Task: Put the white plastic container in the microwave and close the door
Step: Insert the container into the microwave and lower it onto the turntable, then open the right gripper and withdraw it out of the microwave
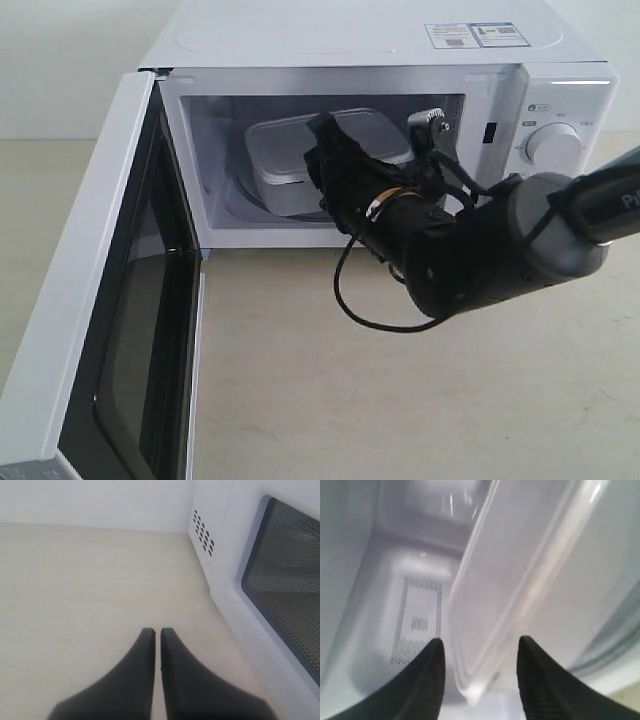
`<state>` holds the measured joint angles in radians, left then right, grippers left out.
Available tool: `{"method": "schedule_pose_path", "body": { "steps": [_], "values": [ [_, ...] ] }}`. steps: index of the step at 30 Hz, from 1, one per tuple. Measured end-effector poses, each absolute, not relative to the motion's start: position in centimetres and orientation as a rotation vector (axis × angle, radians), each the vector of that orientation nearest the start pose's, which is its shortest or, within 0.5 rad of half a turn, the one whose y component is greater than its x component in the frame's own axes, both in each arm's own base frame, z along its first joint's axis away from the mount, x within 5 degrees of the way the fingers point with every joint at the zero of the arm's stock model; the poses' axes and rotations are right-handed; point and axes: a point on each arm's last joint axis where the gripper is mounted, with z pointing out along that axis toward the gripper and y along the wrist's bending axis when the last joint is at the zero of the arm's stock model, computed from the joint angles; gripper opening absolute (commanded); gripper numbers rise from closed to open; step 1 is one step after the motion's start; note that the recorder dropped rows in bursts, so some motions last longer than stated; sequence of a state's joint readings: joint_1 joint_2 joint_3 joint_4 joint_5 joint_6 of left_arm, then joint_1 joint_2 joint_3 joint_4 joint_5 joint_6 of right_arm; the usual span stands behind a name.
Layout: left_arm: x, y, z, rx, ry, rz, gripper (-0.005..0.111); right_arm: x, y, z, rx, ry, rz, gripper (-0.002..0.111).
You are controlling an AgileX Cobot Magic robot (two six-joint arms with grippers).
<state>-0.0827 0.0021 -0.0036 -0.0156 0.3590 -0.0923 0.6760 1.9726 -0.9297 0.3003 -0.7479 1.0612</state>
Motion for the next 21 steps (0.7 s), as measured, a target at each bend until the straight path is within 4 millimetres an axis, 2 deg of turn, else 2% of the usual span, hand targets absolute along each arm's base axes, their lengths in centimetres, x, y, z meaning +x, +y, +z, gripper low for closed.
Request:
{"method": "schedule_pose_path", "body": {
  "steps": [4, 6, 10, 12, 17, 19, 21],
  "values": [
    [5.3, -0.5, 18.2, -0.018, 1.843, -0.138, 0.004, 30.5, 22.5, 14.1, 0.683, 1.868, 1.179, 0.04],
    [5.3, -0.5, 18.2, -0.018, 1.843, -0.138, 0.004, 29.5, 22.2, 13.4, 0.627, 1.911, 1.174, 0.034],
    [5.3, -0.5, 18.2, -0.018, 1.843, -0.138, 0.004, 27.5, 22.3, 13.0, 0.313, 2.011, 1.139, -0.001],
    [5.3, -0.5, 18.2, -0.018, 1.843, -0.138, 0.004, 26.7, 22.4, 13.3, 0.088, 2.019, 1.092, 0.0],
    [5.3, -0.5, 18.2, -0.018, 1.843, -0.138, 0.004, 26.1, 22.3, 13.7, -0.299, 1.937, 0.884, 0.0],
    [5.3, -0.5, 18.2, -0.018, 1.843, -0.138, 0.004, 26.3, 22.1, 13.7, -0.358, 1.896, 0.794, 0.0],
    [5.3, -0.5, 18.2, -0.018, 1.843, -0.138, 0.004, 26.8, 21.8, 13.5, -0.341, 1.866, 0.719, 0.0]
  ]
}}
